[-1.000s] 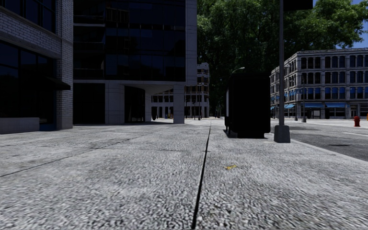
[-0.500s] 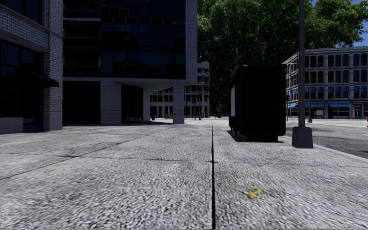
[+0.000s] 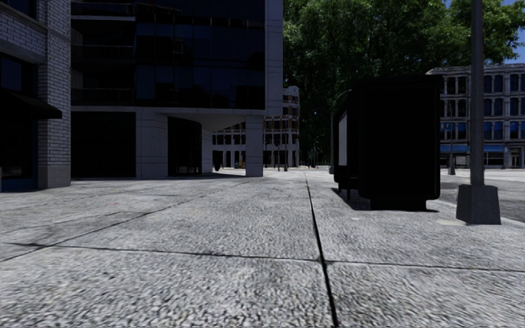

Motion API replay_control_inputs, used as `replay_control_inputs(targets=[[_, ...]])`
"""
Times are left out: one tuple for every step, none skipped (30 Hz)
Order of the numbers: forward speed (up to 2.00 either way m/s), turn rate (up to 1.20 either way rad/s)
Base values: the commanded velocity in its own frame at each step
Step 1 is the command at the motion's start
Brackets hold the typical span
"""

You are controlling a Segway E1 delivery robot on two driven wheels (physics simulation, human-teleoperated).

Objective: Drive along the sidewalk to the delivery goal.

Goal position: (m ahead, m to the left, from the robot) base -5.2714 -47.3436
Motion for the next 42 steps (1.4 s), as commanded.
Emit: replay_control_inputs(targets=[[2.0,0.0],[2.0,0.0],[2.0,0.0],[2.0,0.0],[2.0,0.0],[2.0,0.0],[2.0,0.0],[2.0,0.0],[2.0,0.0],[2.0,0.0],[2.0,0.0],[1.99,0.0],[1.99,0.0],[1.99,0.0],[1.99,0.0],[1.99,0.0],[1.99,0.0],[1.99,0.0],[1.99,0.0],[1.99,0.0],[1.99,0.0],[1.99,0.0],[1.99,0.0],[1.99,0.0],[1.99,0.0],[1.99,0.0],[1.99,0.0],[1.99,0.0],[1.99,0.0],[1.99,0.0],[1.99,0.0],[1.99,0.0],[1.99,-0.21],[1.99,-0.66],[1.99,-0.83],[1.99,-0.83],[1.99,-0.99],[1.99,-1.12],[1.99,-1.14],[1.99,-1.05],[1.99,-0.25],[1.99,-0.07]])
